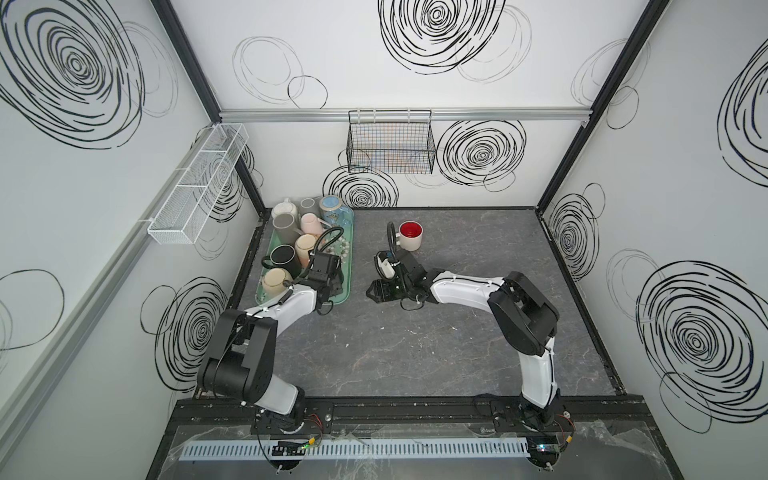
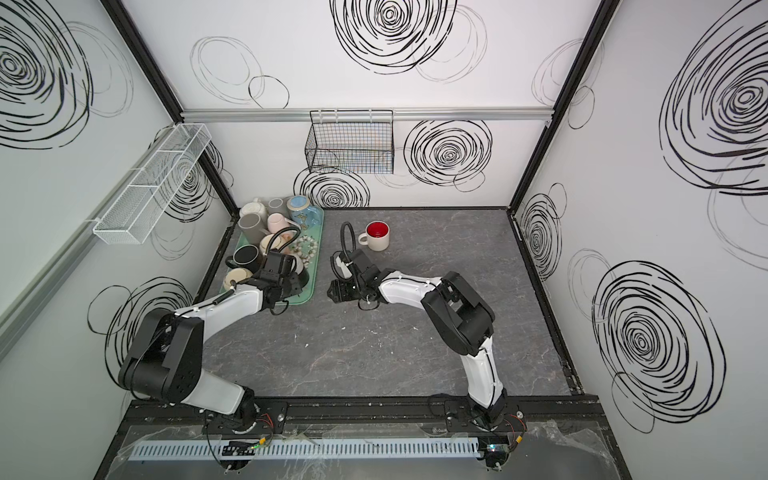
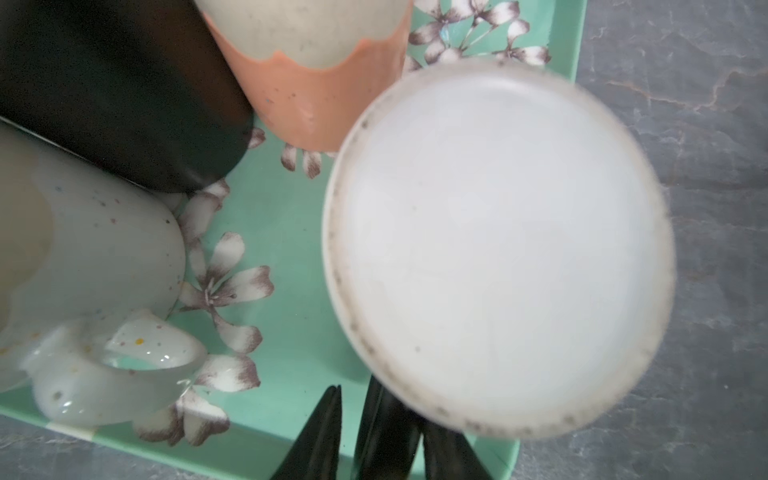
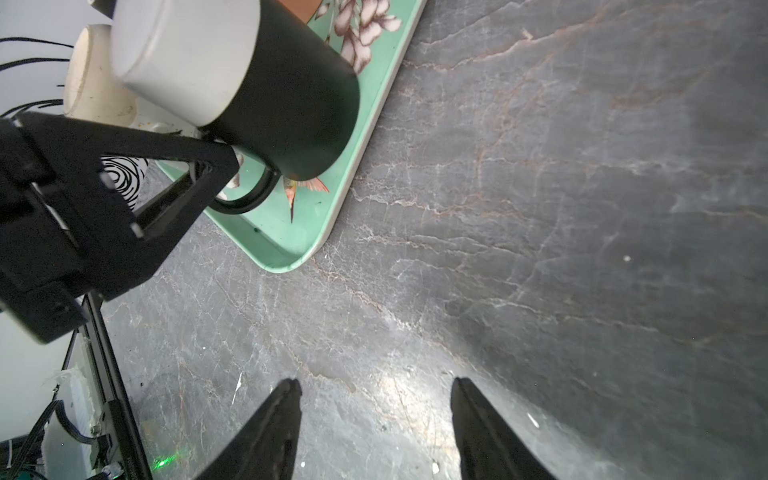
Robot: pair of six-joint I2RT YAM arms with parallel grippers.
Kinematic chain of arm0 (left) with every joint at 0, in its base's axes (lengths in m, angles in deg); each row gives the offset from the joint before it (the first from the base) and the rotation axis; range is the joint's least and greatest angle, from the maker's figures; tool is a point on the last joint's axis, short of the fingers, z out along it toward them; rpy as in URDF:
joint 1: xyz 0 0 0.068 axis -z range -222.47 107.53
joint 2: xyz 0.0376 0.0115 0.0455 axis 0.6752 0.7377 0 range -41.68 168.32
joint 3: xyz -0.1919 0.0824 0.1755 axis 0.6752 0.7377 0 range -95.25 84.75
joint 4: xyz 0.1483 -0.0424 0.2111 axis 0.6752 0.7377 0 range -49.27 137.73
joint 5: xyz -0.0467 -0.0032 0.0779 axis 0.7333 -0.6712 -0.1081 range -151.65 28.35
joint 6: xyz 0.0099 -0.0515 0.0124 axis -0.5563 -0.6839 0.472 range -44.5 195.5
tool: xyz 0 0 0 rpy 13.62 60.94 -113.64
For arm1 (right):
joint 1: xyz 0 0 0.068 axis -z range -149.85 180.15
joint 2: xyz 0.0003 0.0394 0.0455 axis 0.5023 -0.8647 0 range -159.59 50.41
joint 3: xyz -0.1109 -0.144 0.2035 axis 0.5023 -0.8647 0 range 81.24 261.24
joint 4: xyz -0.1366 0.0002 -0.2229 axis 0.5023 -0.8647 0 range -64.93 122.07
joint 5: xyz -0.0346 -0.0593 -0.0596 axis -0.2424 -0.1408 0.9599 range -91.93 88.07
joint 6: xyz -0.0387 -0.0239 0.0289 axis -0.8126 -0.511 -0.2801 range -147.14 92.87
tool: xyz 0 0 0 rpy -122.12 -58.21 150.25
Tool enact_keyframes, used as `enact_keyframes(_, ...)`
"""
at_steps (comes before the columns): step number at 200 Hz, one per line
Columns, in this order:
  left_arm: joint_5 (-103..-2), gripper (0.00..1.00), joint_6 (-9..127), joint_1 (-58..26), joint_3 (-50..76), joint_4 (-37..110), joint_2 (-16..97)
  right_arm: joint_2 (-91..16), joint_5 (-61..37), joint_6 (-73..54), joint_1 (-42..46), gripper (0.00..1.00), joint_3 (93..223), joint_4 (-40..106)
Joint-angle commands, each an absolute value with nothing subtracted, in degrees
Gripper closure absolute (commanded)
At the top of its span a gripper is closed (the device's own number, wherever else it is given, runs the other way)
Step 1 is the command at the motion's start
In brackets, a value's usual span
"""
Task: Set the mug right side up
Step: 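Close left gripper on the black mug's white base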
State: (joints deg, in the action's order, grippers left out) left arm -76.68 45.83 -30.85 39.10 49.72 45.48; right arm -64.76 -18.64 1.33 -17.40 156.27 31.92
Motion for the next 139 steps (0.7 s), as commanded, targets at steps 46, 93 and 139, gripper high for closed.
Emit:
enact_keyframes(46, -75.7, 0.98, 47.7, -32.6, 37.1, 47.0, 45.9, -62.6, -18.8, 1.7, -17.1, 0.39, 155.5, 32.4)
enact_keyframes(93, -72.7, 1.00, 47.7, -32.2, 37.3, 45.3, 42.3, -59.8, -19.8, 3.8, -15.8, 0.39, 154.1, 34.5)
enact_keyframes(139, -68.4, 1.00, 46.0, -32.6, 39.6, 39.8, 36.4, -54.9, -22.3, 7.8, -13.3, 0.40, 151.4, 38.8)
